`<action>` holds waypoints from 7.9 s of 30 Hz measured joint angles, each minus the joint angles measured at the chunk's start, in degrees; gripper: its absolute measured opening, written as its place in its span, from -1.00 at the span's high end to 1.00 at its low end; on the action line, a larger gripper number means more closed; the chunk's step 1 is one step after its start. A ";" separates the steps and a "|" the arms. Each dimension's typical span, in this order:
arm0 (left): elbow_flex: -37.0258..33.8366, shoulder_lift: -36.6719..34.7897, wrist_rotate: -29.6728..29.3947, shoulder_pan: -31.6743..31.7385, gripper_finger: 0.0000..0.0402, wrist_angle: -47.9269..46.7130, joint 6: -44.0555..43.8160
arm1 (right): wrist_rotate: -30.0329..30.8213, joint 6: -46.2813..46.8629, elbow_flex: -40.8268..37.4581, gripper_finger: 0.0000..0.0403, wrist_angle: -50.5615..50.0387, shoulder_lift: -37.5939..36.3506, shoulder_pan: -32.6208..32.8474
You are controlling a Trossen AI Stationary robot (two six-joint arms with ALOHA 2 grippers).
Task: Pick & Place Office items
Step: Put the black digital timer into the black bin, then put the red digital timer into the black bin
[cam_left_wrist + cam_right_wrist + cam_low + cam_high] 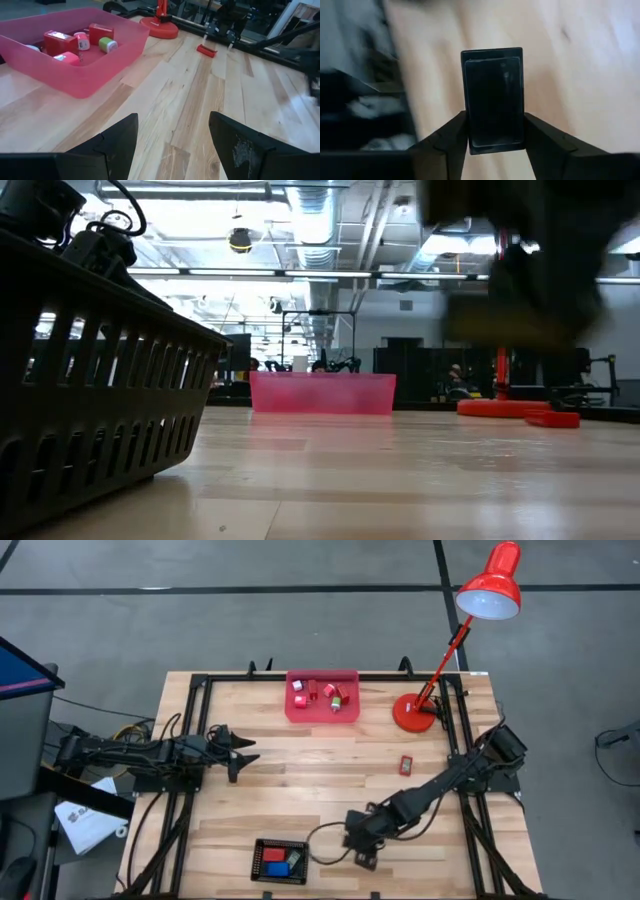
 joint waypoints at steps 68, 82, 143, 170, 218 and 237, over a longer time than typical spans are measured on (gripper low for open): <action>0.07 2.60 -0.28 -0.04 -0.20 5.66 0.00 | 16.17 55.74 -6.57 -0.24 -40.75 -20.59 -17.82; 0.07 2.58 -0.27 -0.04 -0.20 6.01 0.00 | 15.46 61.98 -23.67 -0.24 -26.40 -24.38 -24.03; 0.07 2.56 -0.07 -0.02 -0.20 8.58 0.00 | 12.78 63.50 -33.73 -0.20 -19.61 -25.20 -25.55; 0.07 2.58 -0.31 -0.02 -0.20 8.55 -0.02 | 14.39 56.94 -22.13 0.74 5.21 -18.60 -8.98; 0.04 2.95 -0.31 -0.04 -0.20 11.53 -0.01 | -4.22 0.55 48.36 0.74 -10.44 31.94 -6.59; 0.04 2.95 -0.04 -0.04 -0.20 11.52 -0.01 | -0.55 0.10 48.37 -0.09 -8.39 31.67 -5.11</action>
